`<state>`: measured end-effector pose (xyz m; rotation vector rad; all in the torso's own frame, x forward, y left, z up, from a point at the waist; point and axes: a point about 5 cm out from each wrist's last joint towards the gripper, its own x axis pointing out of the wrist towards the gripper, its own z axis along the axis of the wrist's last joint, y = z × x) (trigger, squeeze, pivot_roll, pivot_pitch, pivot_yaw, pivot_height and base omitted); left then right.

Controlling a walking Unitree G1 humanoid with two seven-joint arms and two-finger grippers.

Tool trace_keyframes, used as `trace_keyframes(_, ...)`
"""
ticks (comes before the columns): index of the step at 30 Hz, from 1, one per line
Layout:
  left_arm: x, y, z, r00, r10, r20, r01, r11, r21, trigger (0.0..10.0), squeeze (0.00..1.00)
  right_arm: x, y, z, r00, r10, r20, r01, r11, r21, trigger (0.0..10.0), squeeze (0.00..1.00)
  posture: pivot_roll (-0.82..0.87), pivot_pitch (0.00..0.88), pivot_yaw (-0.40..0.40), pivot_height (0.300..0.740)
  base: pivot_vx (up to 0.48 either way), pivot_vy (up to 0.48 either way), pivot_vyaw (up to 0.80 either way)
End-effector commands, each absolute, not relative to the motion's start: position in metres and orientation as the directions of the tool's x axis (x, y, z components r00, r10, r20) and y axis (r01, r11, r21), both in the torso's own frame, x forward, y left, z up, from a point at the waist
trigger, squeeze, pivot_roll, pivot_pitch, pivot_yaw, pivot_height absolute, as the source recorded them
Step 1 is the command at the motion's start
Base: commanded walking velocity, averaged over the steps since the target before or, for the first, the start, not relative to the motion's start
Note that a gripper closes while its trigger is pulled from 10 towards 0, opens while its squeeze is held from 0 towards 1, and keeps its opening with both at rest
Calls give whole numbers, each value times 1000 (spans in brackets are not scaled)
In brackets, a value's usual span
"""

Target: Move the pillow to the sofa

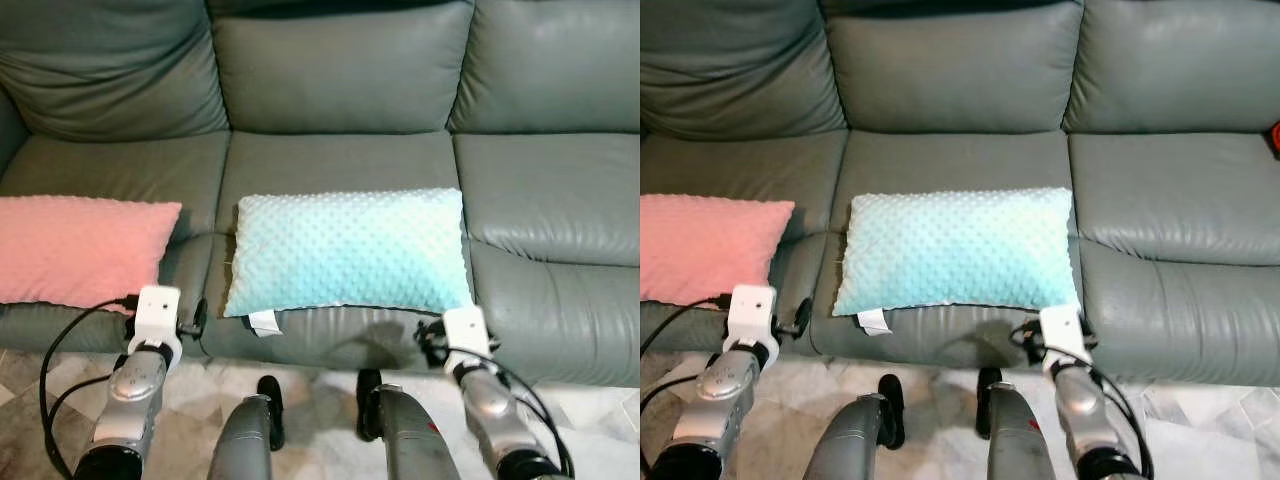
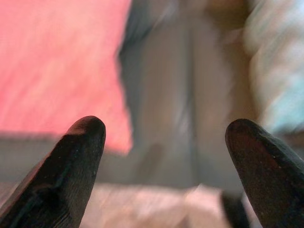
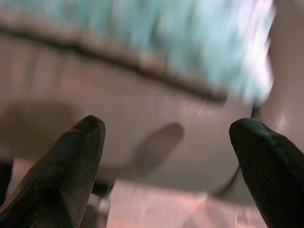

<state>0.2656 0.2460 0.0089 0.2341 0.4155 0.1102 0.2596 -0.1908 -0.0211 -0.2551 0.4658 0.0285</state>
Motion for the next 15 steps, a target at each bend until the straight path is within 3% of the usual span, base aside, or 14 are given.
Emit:
trace_keyframes(1, 244, 258, -11, 860, 210, -465, -87, 958, 272, 10000, 0, 243, -194, -36, 851, -35, -525, -97, 970, -221, 10000, 0, 30, 157, 39, 740, 0, 0, 0)
trace_keyframes(11, 208, 257, -51, 702, 268, -660, -77, 950, 303, 10000, 0, 235, -201, -47, 776, -44, -629, -184, 938, -293, 10000, 0, 14, 30, 13, 740, 0, 0, 0)
trace_keyframes(15, 195, 249, -63, 636, 261, -726, -77, 958, 277, 10000, 0, 225, -201, -57, 699, -19, -715, -254, 928, -273, 10000, 0, 27, 0, -7, 740, 0, 0, 0)
